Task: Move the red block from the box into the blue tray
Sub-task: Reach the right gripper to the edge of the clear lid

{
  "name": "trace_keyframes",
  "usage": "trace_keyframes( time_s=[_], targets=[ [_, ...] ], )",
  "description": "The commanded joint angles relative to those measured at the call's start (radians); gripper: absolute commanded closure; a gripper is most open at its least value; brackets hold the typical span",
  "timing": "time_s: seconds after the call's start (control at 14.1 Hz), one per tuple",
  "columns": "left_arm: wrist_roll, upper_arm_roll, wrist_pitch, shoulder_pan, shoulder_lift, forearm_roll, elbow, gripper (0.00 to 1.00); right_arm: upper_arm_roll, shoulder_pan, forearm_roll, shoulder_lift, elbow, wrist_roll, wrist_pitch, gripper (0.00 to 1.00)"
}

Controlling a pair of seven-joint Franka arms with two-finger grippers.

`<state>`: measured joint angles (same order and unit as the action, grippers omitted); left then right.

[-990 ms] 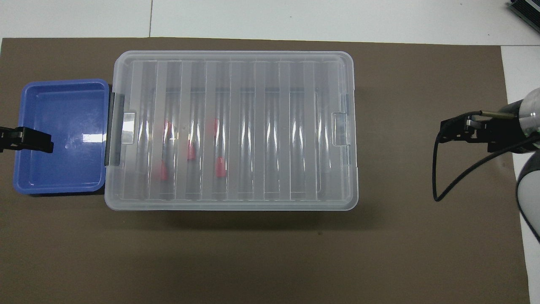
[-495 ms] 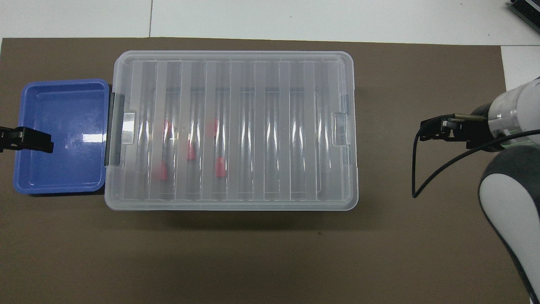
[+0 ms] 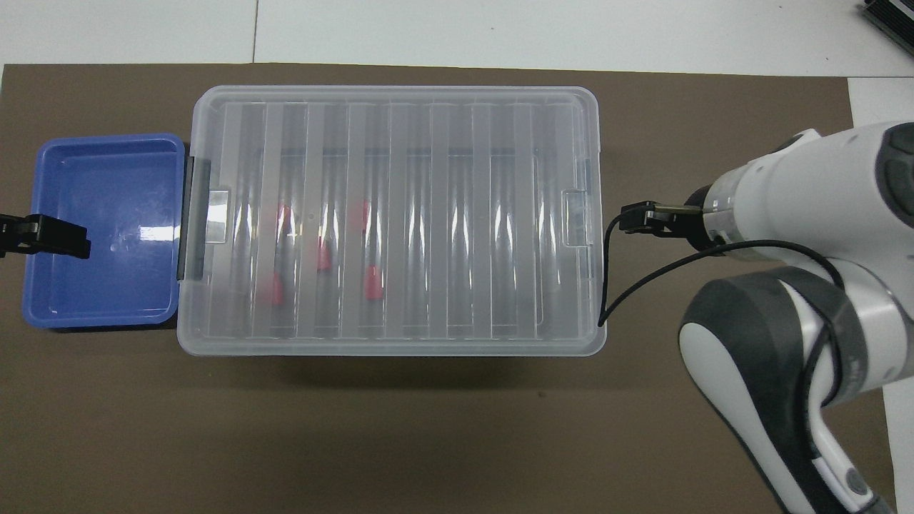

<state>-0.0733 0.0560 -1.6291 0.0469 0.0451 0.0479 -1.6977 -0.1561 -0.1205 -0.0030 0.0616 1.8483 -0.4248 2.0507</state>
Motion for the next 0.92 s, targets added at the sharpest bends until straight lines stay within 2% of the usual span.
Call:
trace_keyframes(
  time_s=[0.0, 0.14, 0.85],
  targets=[
    [0.006, 0.004, 0.014, 0.004, 0.019, 0.0, -0.008, 0.0, 0.0, -0.016, -0.029, 0.035, 0.0, -0.025, 0.029, 0.0],
    [0.006, 0.005, 0.015, 0.002, 0.019, 0.0, -0.008, 0.0, 0.0, -0.03, -0.061, 0.038, 0.005, -0.023, 0.022, 0.0],
    [0.001, 0.001, 0.023, 0.015, 0.03, 0.0, -0.007, 0.0, 0.003, 0.001, -0.064, 0.012, 0.065, 0.041, 0.0, 0.0]
  ],
)
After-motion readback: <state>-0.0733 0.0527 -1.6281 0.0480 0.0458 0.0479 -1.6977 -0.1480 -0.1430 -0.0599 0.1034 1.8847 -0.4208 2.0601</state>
